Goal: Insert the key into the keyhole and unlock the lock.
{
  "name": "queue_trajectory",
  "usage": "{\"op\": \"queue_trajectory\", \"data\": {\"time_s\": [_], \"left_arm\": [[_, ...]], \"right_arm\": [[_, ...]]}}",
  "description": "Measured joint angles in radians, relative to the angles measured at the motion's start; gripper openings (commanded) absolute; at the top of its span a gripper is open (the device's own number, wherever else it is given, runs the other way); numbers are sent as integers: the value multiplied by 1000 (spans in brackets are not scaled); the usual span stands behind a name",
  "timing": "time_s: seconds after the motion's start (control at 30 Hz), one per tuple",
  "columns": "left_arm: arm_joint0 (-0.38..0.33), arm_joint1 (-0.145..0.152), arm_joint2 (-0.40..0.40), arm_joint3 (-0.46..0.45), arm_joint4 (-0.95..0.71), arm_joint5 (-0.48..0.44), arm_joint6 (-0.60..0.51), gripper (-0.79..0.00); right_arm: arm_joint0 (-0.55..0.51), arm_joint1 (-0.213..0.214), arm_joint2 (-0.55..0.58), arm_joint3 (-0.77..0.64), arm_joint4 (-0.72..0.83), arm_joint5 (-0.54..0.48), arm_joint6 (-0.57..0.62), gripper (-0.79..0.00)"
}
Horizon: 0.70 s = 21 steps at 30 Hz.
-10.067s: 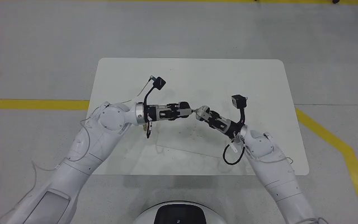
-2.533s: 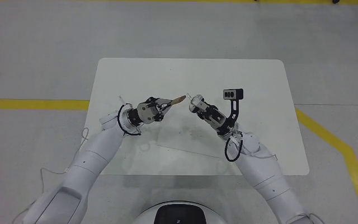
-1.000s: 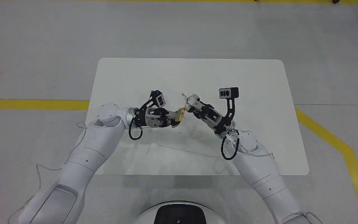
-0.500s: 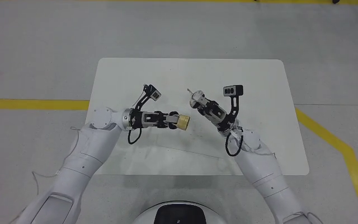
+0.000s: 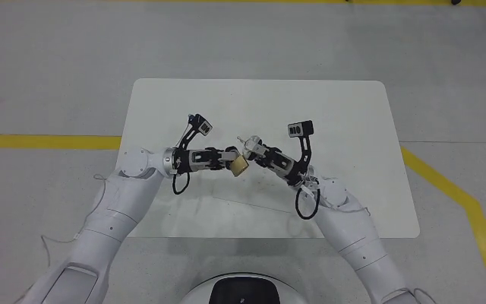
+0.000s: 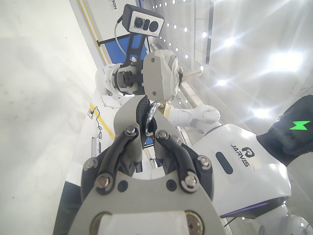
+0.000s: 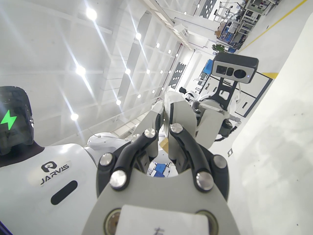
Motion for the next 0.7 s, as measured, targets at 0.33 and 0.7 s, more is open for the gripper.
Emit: {"op": "queue_trajectory", "data": {"time_s": [0.33,0.7], "left_arm": [[-4,-7,-7,40,-93,137,75,-785],[-52,-21,2,109,-175,381,158,-785]], "right_arm": [[-15,1,12,-11,9,-27,27,-785],[-76,2,108,-28,-212,-184,-208,-785]]}}
